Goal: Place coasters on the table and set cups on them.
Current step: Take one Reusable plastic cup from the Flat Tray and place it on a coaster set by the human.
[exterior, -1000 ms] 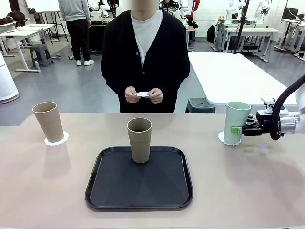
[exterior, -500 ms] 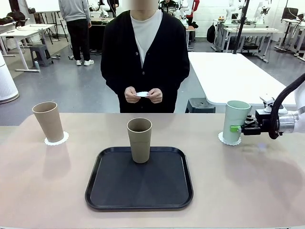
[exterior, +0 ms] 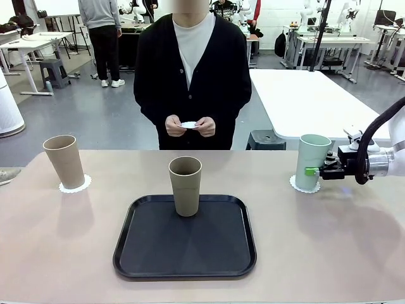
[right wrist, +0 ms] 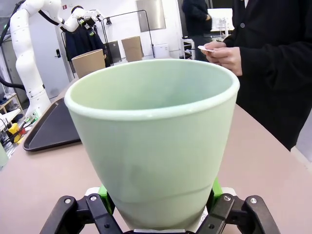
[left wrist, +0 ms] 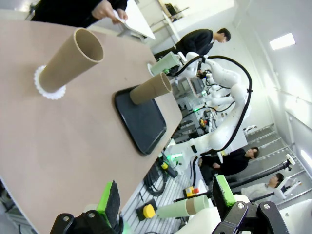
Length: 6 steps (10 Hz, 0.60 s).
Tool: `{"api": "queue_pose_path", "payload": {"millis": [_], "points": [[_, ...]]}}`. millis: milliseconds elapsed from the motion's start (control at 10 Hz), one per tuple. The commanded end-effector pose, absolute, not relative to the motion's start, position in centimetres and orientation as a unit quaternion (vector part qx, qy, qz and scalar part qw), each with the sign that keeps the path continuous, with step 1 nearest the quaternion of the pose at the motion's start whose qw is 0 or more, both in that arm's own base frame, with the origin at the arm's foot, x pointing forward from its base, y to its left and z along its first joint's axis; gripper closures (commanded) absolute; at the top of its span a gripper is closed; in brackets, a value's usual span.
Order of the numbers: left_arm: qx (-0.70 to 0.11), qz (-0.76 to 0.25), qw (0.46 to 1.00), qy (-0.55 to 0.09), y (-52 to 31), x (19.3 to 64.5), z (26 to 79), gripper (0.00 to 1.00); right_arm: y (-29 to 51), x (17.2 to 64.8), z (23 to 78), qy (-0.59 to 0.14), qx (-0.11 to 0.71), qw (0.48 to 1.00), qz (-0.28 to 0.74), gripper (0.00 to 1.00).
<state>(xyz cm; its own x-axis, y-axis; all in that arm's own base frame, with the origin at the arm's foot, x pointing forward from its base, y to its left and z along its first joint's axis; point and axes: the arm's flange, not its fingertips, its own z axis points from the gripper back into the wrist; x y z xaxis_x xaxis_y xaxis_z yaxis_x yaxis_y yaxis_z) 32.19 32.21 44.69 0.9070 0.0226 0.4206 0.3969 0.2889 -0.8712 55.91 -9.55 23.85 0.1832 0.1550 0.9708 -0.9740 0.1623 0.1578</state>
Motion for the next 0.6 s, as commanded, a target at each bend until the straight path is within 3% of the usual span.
{"api": "queue_pose_path", "payload": {"millis": [0, 500], "points": [[-0.585, -0.119, 0.782, -0.181, 32.18, 31.94, 44.90, 0.00, -9.72, 56.64, 23.54, -0.455, 0.455, 0.613, 0.459, 0.17], [-0.585, -0.119, 0.782, -0.181, 32.18, 31.94, 44.90, 0.00, -9.79, 56.56, 23.33, -0.448, 0.458, 0.613, 0.463, 0.17]]}}
